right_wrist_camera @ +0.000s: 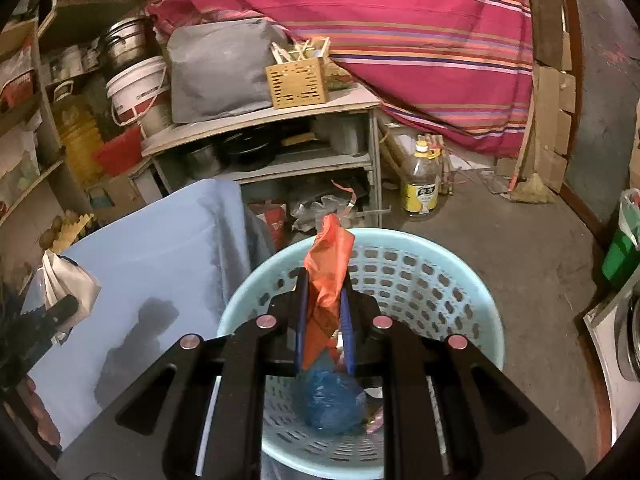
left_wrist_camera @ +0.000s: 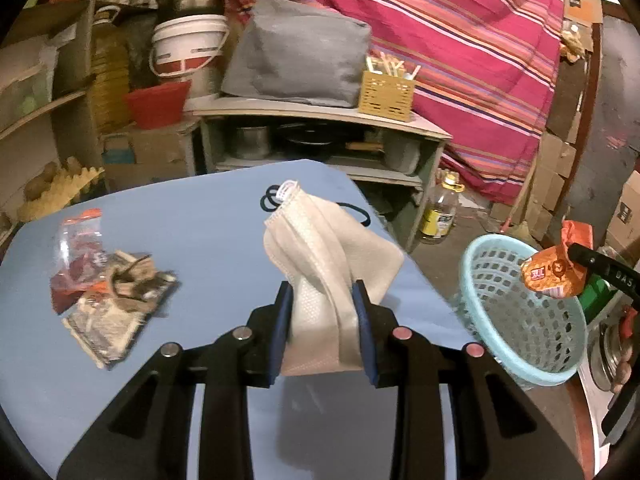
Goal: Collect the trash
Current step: 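Carry cloth and orange bag to the basket and open both tools over it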
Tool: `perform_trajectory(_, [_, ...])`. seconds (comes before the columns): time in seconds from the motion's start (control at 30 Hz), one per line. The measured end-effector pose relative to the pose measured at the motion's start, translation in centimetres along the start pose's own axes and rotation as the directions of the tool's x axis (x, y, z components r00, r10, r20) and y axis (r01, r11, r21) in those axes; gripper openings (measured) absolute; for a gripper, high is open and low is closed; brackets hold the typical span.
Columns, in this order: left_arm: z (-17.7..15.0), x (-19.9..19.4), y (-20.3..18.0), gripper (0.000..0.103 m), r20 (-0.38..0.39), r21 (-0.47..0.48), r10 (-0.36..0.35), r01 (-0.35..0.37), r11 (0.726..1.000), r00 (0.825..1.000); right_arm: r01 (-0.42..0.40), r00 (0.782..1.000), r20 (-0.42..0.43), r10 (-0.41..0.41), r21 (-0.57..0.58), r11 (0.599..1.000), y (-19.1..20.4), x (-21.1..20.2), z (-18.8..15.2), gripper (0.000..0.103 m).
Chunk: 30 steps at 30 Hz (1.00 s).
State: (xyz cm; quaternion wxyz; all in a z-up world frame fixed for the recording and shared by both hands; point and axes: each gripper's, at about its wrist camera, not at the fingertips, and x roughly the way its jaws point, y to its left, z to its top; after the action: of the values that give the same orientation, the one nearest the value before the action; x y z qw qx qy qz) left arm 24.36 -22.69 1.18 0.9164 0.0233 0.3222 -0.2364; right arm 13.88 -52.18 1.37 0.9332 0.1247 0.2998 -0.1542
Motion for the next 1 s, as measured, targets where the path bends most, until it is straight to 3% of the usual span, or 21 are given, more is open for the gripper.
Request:
perform_trajectory(0.5, [0.1,2.1,-5.6,0.031,0.002,0.046,-0.051,0.051,0.998,0.999,0.029,1.000,-0.004,-0.029,-0.005,1.000,-3.3,-0.5,-0.4,0.015])
perform_trajectory(1.0, [-0.2,6.3,-14.5,0.033,-0.061,0.119,-0.200,0.206,0.971,0.978,0.081,0.997,-0.020,-0.080,0.037,0.996,-7.7,-0.7,-1.4,0.015])
